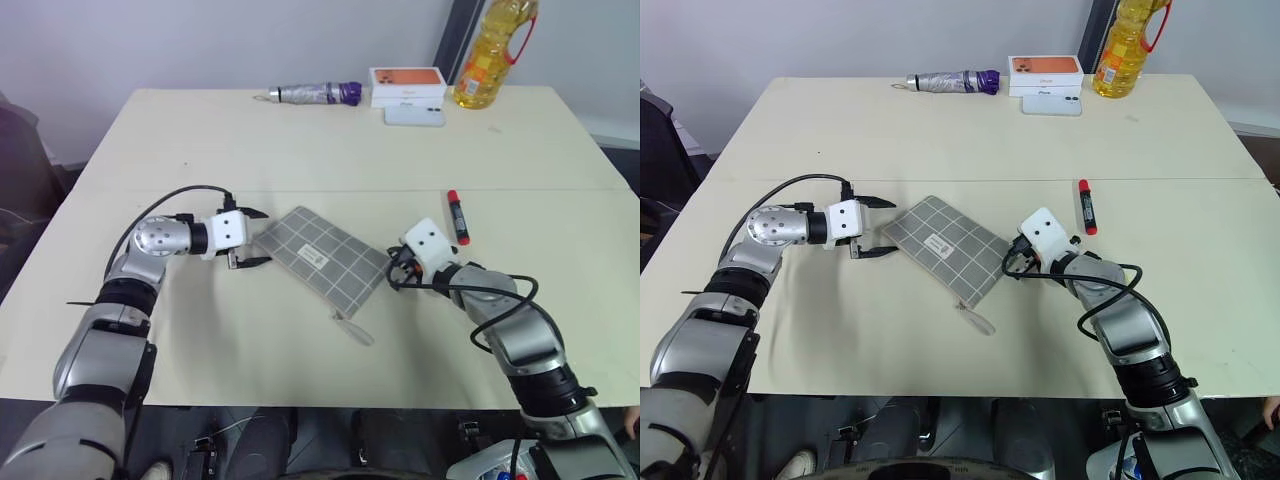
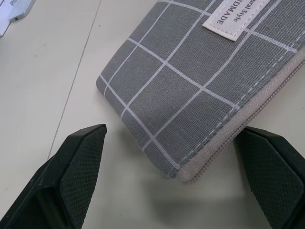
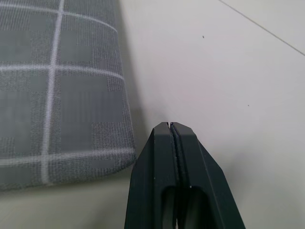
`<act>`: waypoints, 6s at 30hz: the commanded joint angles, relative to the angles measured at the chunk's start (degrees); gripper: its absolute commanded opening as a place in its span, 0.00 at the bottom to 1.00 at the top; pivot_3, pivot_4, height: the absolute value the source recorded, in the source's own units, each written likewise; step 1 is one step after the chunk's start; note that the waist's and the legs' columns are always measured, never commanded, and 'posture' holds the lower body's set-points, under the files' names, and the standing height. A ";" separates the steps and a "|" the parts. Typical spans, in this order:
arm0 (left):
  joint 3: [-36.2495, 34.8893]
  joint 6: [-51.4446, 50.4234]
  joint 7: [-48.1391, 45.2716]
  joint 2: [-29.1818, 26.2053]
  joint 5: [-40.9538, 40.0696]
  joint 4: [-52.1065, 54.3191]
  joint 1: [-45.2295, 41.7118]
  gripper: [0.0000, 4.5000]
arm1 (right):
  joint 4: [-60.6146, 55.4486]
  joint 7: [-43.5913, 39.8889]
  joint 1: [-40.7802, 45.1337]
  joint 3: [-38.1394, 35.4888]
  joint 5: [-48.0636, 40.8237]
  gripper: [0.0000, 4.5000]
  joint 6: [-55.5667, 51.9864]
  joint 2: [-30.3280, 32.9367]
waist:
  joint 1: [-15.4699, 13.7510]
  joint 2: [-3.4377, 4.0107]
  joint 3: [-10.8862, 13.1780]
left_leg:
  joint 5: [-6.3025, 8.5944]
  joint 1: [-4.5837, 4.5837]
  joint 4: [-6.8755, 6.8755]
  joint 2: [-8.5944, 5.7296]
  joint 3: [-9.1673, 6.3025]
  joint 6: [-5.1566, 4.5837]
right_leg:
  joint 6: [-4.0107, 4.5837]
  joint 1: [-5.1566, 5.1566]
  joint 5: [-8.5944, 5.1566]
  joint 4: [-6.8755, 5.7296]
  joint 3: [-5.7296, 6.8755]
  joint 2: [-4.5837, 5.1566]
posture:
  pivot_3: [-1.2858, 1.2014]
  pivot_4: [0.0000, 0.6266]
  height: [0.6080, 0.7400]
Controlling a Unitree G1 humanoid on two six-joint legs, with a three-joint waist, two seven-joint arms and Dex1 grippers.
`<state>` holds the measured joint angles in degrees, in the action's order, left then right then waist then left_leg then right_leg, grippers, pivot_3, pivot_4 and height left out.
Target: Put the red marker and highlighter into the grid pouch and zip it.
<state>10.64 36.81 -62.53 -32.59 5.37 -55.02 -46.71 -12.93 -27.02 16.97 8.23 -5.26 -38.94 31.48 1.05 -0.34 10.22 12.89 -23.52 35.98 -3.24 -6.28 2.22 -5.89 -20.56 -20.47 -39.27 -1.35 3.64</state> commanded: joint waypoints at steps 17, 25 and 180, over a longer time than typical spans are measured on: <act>0.09 -1.92 10.15 -4.06 4.90 -6.79 -2.88 1.00 | -15.11 -9.57 -5.97 -0.29 -4.96 0.01 -8.81 8.26 | 0.62 -0.01 -0.01 | 0.00 0.01 0.06 0.05 -0.02 -0.01 | 0.00 -0.01 0.00 -0.12 0.00 -0.06 | 0.52 0.24 1.00; 0.46 -1.82 13.38 -2.49 6.83 -8.68 -4.64 1.00 | -12.72 -5.07 1.21 4.20 -1.81 0.01 -11.81 4.50 | 0.71 -0.01 -0.01 | 0.00 0.01 0.07 0.03 -0.03 0.00 | 0.00 -0.02 0.00 -0.16 0.01 -0.04 | 0.52 0.24 1.00; -1.49 -53.24 27.79 12.55 -11.95 58.34 21.46 0.00 | -12.26 -7.22 17.08 12.39 -7.26 0.01 -9.82 -9.51 | 1.17 0.01 -0.02 | -0.10 -0.79 0.24 0.02 -0.05 0.14 | 0.01 -0.88 0.00 -0.46 -0.04 0.03 | 0.52 0.24 1.00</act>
<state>8.58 -17.04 -35.87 -20.61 -7.39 3.14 -23.98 -20.35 -32.36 32.37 18.80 -11.43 -49.36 22.50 2.23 -0.33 10.21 12.80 -24.31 36.22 -3.23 -6.33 2.36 -5.87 -21.43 -20.47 -39.73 -1.39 3.67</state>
